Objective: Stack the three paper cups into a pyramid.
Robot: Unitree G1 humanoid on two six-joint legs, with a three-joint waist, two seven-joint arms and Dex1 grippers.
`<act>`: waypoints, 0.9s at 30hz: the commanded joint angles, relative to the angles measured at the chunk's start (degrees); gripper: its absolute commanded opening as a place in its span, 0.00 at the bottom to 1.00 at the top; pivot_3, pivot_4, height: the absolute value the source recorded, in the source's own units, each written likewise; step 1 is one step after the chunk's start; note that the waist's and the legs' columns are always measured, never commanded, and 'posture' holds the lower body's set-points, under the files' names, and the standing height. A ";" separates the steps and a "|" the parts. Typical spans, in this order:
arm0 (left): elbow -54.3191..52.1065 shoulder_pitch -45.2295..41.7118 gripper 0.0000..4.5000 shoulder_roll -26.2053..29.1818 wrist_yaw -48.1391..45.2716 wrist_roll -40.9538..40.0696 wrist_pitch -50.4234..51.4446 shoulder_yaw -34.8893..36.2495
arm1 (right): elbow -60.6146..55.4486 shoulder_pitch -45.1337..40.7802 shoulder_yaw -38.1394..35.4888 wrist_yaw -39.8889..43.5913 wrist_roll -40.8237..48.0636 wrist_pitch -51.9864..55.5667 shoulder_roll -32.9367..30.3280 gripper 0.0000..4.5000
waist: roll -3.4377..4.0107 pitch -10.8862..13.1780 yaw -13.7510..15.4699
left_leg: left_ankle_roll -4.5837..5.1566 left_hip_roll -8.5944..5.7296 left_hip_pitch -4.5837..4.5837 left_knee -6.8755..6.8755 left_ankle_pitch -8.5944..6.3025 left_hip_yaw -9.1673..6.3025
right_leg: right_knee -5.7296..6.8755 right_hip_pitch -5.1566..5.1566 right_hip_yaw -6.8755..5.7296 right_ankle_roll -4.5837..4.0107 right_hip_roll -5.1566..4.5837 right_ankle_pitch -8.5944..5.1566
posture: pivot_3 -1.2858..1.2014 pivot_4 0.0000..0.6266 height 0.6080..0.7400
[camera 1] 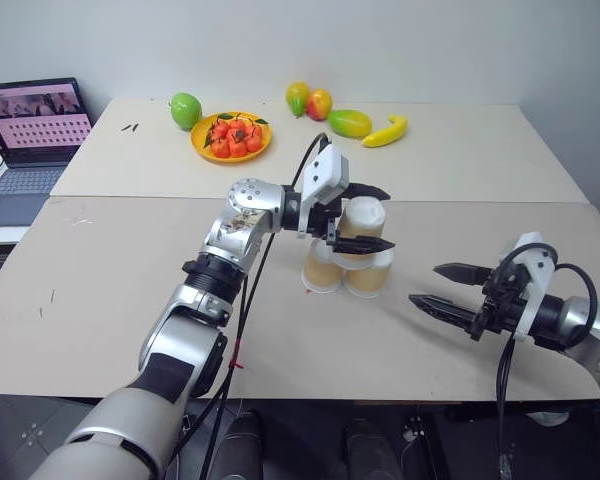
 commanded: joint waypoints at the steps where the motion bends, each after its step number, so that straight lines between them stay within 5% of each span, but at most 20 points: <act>1: -2.60 -1.73 0.99 -0.19 0.68 -0.70 1.02 1.33 | -0.27 -1.13 -0.36 0.25 0.19 -0.75 -0.72 1.00 | 0.00 0.00 -0.03 | 0.00 0.00 0.00 0.00 0.00 0.00 | 0.00 0.00 0.00 0.00 0.00 0.00 | 0.52 0.24 0.94; 20: -4.24 -11.25 0.99 0.83 5.26 -5.17 7.83 8.40 | 5.84 -6.03 3.06 3.55 -2.56 -3.15 -0.84 1.00 | 0.00 0.00 -0.12 | 0.00 0.00 0.01 -0.01 0.00 0.00 | 0.00 0.00 0.00 0.02 0.00 -0.01 | 0.52 0.24 0.94; 27: -11.03 -15.34 0.99 9.10 11.26 -9.84 18.27 16.24 | 10.77 -7.92 2.94 7.01 -4.35 -5.35 -2.75 1.00 | 0.00 0.01 -0.47 | 0.00 0.00 0.00 -0.02 0.00 0.00 | 0.01 -0.04 0.00 0.02 0.00 -0.01 | 0.52 0.24 0.94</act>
